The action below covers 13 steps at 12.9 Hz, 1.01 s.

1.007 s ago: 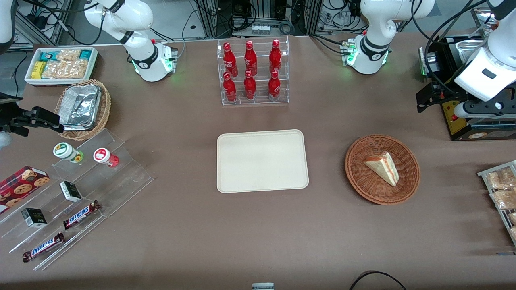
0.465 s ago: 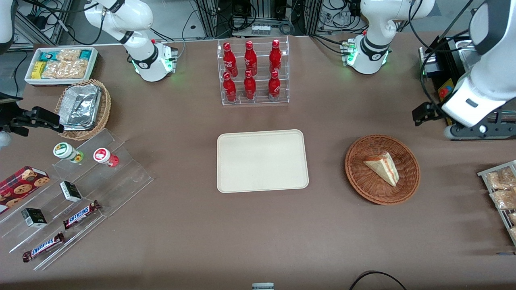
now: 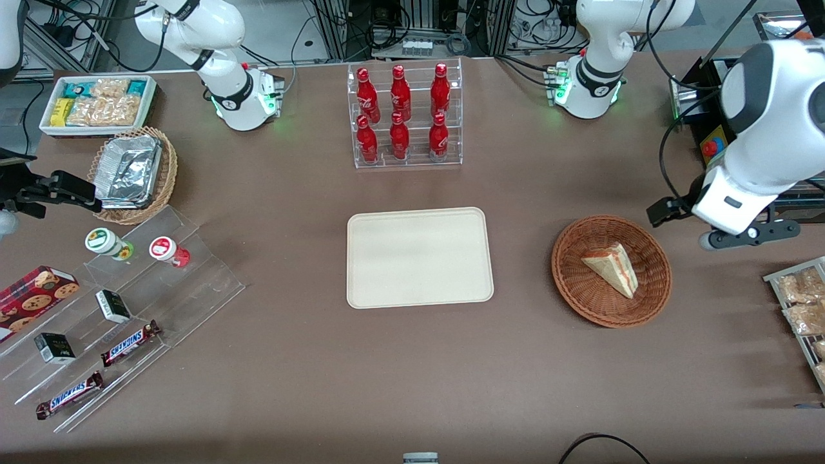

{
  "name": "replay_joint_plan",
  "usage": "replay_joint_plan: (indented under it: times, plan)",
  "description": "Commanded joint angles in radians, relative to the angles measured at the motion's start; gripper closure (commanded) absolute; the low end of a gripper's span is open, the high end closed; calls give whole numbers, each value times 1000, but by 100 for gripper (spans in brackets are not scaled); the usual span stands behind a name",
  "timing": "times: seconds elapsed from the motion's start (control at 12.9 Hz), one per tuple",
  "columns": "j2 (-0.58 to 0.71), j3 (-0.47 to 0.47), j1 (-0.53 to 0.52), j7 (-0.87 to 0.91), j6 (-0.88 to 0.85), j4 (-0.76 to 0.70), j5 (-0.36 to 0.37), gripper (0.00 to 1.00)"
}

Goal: Place sandwich from basket to tray
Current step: 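Move the left gripper over the wicker basket holding the sandwich, then lower the open left gripper around the wrapped sandwich in the basket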

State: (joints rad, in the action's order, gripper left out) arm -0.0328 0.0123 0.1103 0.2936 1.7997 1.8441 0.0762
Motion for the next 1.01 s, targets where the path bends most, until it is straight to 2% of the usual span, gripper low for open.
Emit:
replay_joint_plan:
  times: [0.0, 0.46, 0.93]
  plan:
    - [16, 0, 0, 148, 113, 102, -1, 0]
    - [-42, -2, 3, 398, 358, 237, -1, 0]
    - [-97, -5, 5, 463, 561, 354, -1, 0]
